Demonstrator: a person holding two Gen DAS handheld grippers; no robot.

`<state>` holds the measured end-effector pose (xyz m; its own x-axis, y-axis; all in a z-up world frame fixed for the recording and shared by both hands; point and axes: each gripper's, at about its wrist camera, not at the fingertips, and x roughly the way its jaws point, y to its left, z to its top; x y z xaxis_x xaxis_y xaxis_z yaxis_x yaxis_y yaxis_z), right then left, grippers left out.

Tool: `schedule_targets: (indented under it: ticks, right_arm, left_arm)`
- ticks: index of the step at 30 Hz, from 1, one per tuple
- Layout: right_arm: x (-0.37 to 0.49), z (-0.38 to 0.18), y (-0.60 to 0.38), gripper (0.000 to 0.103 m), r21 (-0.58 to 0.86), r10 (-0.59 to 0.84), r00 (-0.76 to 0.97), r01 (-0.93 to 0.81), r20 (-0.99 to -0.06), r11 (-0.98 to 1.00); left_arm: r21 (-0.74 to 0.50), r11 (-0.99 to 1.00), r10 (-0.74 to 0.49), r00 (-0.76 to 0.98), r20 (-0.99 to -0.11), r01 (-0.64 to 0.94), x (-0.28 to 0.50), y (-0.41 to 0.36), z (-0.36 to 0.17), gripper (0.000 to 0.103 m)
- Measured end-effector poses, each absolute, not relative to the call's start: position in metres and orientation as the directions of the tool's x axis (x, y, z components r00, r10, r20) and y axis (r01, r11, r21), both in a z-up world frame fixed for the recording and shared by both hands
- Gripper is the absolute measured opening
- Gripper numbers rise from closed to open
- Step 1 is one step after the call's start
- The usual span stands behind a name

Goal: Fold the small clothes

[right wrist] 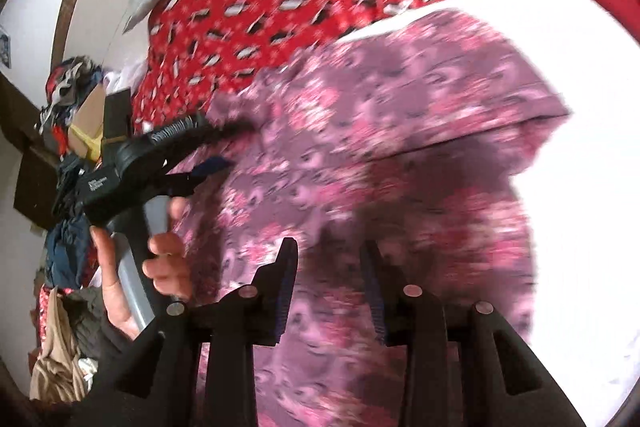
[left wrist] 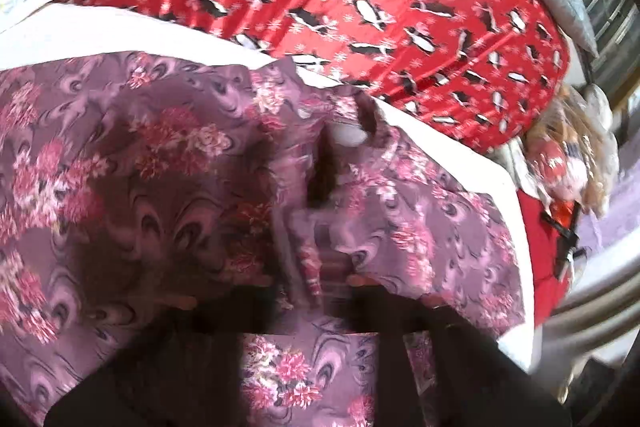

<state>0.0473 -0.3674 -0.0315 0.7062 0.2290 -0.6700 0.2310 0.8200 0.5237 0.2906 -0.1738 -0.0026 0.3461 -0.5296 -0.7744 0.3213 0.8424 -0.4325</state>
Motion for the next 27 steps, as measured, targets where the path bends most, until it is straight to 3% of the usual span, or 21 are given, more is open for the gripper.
schedule_targets:
  ticks: [3, 6, 13, 14, 16, 19, 20, 21, 23, 26, 27]
  right_arm:
    - [0.030, -0.021, -0.403, 0.036, 0.542, 0.148, 0.762, 0.295, -0.630, 0.787]
    - [0.023, -0.019, -0.440, 0.041, 0.585, 0.057, 0.801, 0.384, -0.595, 0.714]
    - [0.070, -0.052, -0.471, 0.045, 0.624, 0.027, 0.772, 0.492, -0.635, 0.607]
    - [0.084, -0.059, -0.465, 0.038, 0.617, 0.074, 0.754, 0.473, -0.653, 0.629]
    - [0.104, -0.058, -0.449, 0.006, 0.541, 0.096, 0.704, 0.445, -0.704, 0.714]
    - [0.096, -0.031, -0.441, 0.005, 0.525, 0.009, 0.791, 0.397, -0.611, 0.753]
    - [0.091, -0.031, -0.445, 0.005, 0.544, -0.014, 0.807, 0.411, -0.591, 0.732]
    - [0.090, -0.037, -0.448, 0.006, 0.540, -0.031, 0.795, 0.440, -0.606, 0.717]
    - [0.099, -0.065, -0.448, 0.006, 0.489, 0.021, 0.683, 0.502, -0.730, 0.714]
    - [0.082, -0.040, -0.433, 0.016, 0.403, -0.151, 0.708, 0.549, -0.690, 0.732]
    - [0.079, -0.029, -0.425, 0.016, 0.400, -0.187, 0.737, 0.541, -0.649, 0.740]
  left_arm:
    - [-0.477, 0.843, -0.538, 0.408, -0.738, 0.248, 0.289, -0.134, 0.022, 0.005]
    - [-0.415, 0.899, -0.428, 0.478, -0.767, 0.140, 0.283, -0.087, 0.033, 0.005]
    - [-0.434, 0.896, -0.433, 0.390, -0.813, 0.089, 0.285, -0.060, -0.020, 0.005]
    - [-0.439, 0.894, -0.438, 0.384, -0.812, 0.091, 0.285, -0.062, -0.021, 0.005]
    - [-0.474, 0.874, -0.474, 0.384, -0.792, 0.103, 0.289, -0.060, -0.018, 0.006]
    - [-0.468, 0.881, -0.455, 0.384, -0.803, 0.066, 0.299, -0.046, -0.020, 0.020]
    - [-0.475, 0.879, -0.454, 0.369, -0.811, 0.040, 0.305, -0.039, -0.026, 0.020]
    - [-0.511, 0.859, -0.484, 0.357, -0.799, 0.021, 0.307, -0.033, -0.030, 0.020]
    - [-0.571, 0.820, -0.528, 0.358, -0.770, -0.018, 0.306, -0.020, -0.029, 0.020]
    - [-0.547, 0.837, -0.493, 0.435, -0.754, -0.001, 0.300, -0.012, -0.010, 0.026]
    - [-0.538, 0.843, -0.481, 0.448, -0.754, 0.000, 0.299, -0.012, -0.008, 0.038]
